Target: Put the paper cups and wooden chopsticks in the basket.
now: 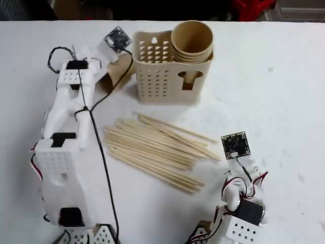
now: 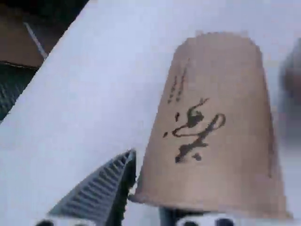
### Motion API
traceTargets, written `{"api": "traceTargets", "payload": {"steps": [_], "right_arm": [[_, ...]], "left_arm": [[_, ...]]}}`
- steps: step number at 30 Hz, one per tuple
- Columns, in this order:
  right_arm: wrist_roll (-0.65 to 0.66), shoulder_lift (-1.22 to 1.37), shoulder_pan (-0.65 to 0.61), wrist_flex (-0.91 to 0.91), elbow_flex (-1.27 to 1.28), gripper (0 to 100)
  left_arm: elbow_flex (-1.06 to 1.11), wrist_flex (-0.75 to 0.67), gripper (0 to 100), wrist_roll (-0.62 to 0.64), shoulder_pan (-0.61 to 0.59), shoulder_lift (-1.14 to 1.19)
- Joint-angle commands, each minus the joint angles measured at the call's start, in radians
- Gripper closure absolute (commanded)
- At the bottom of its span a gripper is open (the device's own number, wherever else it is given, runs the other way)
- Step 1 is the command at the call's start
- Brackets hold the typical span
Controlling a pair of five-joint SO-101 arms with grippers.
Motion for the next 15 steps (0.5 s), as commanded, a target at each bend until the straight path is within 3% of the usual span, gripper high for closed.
{"api": "traceTargets", "payload": {"steps": [1,8,15], "right_arm": [[0.012,-0.007,-0.010,-0.013,0.008,97.8],[0.012,-0.007,-0.008,-0.013,0.008,97.8],[0.012,-0.007,-0.008,-0.012,0.008,97.8]], "left_arm": [[-0.048,0.109,97,0.017,0.025,-0.099],[-0.041,0.331,98,0.025,0.008,-0.243],[-0.048,0.598,98,0.124,-0.036,-0.498]]}}
